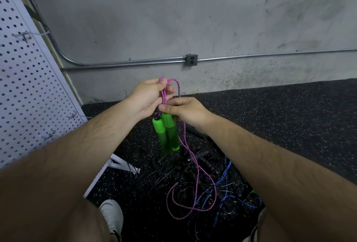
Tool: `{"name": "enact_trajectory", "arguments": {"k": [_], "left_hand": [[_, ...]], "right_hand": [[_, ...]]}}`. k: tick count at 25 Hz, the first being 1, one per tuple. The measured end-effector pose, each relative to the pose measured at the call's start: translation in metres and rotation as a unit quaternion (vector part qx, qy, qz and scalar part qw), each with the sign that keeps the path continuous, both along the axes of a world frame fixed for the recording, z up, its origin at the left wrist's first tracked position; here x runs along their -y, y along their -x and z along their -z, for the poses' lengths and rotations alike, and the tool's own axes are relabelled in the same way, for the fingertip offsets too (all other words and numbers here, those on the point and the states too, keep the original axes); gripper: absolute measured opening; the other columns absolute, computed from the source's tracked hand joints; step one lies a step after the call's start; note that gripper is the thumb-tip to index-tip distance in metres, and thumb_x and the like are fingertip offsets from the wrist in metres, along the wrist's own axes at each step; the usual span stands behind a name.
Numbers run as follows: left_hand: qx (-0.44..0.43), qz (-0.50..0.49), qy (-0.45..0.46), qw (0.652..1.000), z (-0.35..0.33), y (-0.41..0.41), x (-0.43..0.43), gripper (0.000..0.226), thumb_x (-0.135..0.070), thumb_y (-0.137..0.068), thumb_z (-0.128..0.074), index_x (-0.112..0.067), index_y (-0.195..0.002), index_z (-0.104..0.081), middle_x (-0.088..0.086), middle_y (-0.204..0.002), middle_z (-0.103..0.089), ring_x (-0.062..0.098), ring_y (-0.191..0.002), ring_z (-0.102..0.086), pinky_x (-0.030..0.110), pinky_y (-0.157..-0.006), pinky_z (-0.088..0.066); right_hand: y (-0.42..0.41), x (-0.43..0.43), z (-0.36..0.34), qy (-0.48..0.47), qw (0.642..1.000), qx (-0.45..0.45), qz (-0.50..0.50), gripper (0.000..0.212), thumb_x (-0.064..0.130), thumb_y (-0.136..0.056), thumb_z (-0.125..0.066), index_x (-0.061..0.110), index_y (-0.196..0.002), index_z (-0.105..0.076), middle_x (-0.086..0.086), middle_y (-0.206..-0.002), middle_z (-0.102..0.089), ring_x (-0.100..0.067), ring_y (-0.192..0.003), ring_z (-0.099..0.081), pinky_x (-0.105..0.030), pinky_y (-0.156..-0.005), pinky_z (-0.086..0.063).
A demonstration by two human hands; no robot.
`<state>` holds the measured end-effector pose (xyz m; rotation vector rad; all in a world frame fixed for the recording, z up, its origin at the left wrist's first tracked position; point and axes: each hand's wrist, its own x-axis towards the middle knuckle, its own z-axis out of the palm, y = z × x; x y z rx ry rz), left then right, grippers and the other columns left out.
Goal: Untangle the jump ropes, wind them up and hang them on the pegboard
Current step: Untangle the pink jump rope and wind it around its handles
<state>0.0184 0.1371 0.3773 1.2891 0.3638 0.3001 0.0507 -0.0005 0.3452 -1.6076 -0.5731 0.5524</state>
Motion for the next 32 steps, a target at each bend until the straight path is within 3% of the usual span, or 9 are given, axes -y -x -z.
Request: {"name": "enact_trajectory", "arguments": {"k": [5, 9, 12, 16, 20, 26, 28, 30, 32], "left_hand": [[0.023, 0.018, 0.029, 0.999, -0.004, 0.001, 0.003, 0.015, -0.008, -0.104, -0.052, -0.001, -0.098, -0.064, 0.007, -0.072, -0.065, 0.017, -0.08, -0.067, 0.037, -0.095, -0.057], [-0.001, 0.104, -0.144, 0.984, -0.002, 0.011, -0.005, 0.029, -0.036, -0.102, -0.056, -0.011, -0.107, -0.07, 0.003, -0.095, -0.075, 0.015, -0.094, -0.068, 0.031, -0.095, -0.051], [-0.058, 0.203, -0.314, 0.926, 0.01, 0.03, -0.017, 0.05, -0.06, -0.09, -0.063, -0.021, -0.122, -0.066, -0.004, -0.116, -0.073, 0.011, -0.111, -0.066, 0.029, -0.097, -0.048], [-0.04, 0.202, -0.342, 0.917, 0.032, 0.04, -0.016, 0.048, -0.026, -0.09, -0.07, -0.021, -0.133, -0.05, -0.004, -0.123, -0.067, -0.001, -0.103, -0.066, 0.025, -0.091, -0.052], [-0.009, 0.151, -0.305, 0.94, 0.04, 0.031, -0.02, 0.055, -0.018, -0.089, -0.074, -0.037, -0.131, -0.045, 0.006, -0.116, -0.073, 0.022, -0.106, -0.072, 0.042, -0.099, -0.054], [0.017, 0.097, -0.246, 0.964, 0.035, 0.035, -0.026, 0.039, -0.006, -0.091, -0.072, -0.032, -0.116, -0.06, 0.014, -0.111, -0.072, 0.022, -0.094, -0.069, 0.038, -0.085, -0.056], [0.021, 0.065, -0.228, 0.971, 0.036, 0.032, -0.029, 0.034, -0.005, -0.091, -0.072, -0.027, -0.116, -0.064, 0.008, -0.117, -0.07, 0.016, -0.097, -0.066, 0.027, -0.079, -0.053], [0.019, 0.022, -0.204, 0.979, 0.034, 0.03, -0.028, 0.033, -0.007, -0.092, -0.071, -0.027, -0.117, -0.066, 0.005, -0.119, -0.069, 0.012, -0.094, -0.066, 0.017, -0.07, -0.051], [0.027, -0.032, -0.138, 0.99, 0.024, 0.021, -0.022, 0.029, -0.008, -0.092, -0.071, -0.029, -0.111, -0.068, 0.002, -0.114, -0.07, 0.017, -0.098, -0.068, 0.026, -0.073, -0.056]], "right_hand": [[0.003, -0.006, -0.005, 0.022, 1.0, -0.005, -0.001, 0.015, 0.019, -0.088, -0.077, 0.007, -0.098, -0.078, -0.011, -0.089, -0.073, -0.02, -0.073, -0.063, -0.025, -0.056, -0.05], [-0.004, -0.002, -0.014, 0.015, 1.0, 0.01, 0.015, 0.014, 0.012, -0.089, -0.075, -0.002, -0.091, -0.075, -0.01, -0.083, -0.071, -0.021, -0.07, -0.061, -0.025, -0.05, -0.049], [-0.016, 0.005, -0.022, 0.005, 1.0, 0.001, 0.031, 0.017, 0.008, -0.091, -0.07, -0.009, -0.092, -0.071, -0.01, -0.074, -0.067, -0.021, -0.062, -0.057, -0.023, -0.048, -0.047], [-0.027, 0.005, -0.026, 0.005, 0.997, -0.056, 0.051, 0.013, 0.016, -0.089, -0.075, 0.004, -0.085, -0.073, -0.008, -0.081, -0.067, -0.015, -0.068, -0.058, -0.022, -0.05, -0.046], [-0.035, -0.003, -0.013, 0.002, 0.986, -0.144, 0.087, 0.033, 0.021, -0.085, -0.079, -0.001, -0.109, -0.072, -0.009, -0.095, -0.072, -0.017, -0.079, -0.063, -0.022, -0.051, -0.048], [-0.029, -0.011, -0.013, -0.103, 0.975, -0.185, 0.068, 0.019, 0.014, -0.095, -0.068, -0.004, -0.101, -0.069, -0.008, -0.087, -0.07, -0.015, -0.076, -0.063, -0.022, -0.065, -0.055], [-0.022, -0.008, -0.018, -0.099, 0.983, -0.139, 0.073, 0.021, 0.015, -0.095, -0.068, -0.002, -0.107, -0.066, -0.008, -0.094, -0.069, -0.017, -0.085, -0.064, -0.027, -0.076, -0.058], [-0.009, -0.006, -0.018, 0.066, 0.995, 0.035, 0.066, 0.057, 0.037, -0.087, -0.074, 0.007, -0.131, -0.054, -0.003, -0.119, -0.065, -0.017, -0.104, -0.063, -0.035, -0.09, -0.055], [0.01, -0.006, -0.011, 0.233, 0.951, 0.197, 0.042, 0.095, 0.063, -0.071, -0.077, 0.018, -0.144, -0.036, 0.001, -0.132, -0.056, -0.019, -0.115, -0.058, -0.041, -0.097, -0.051]]}}
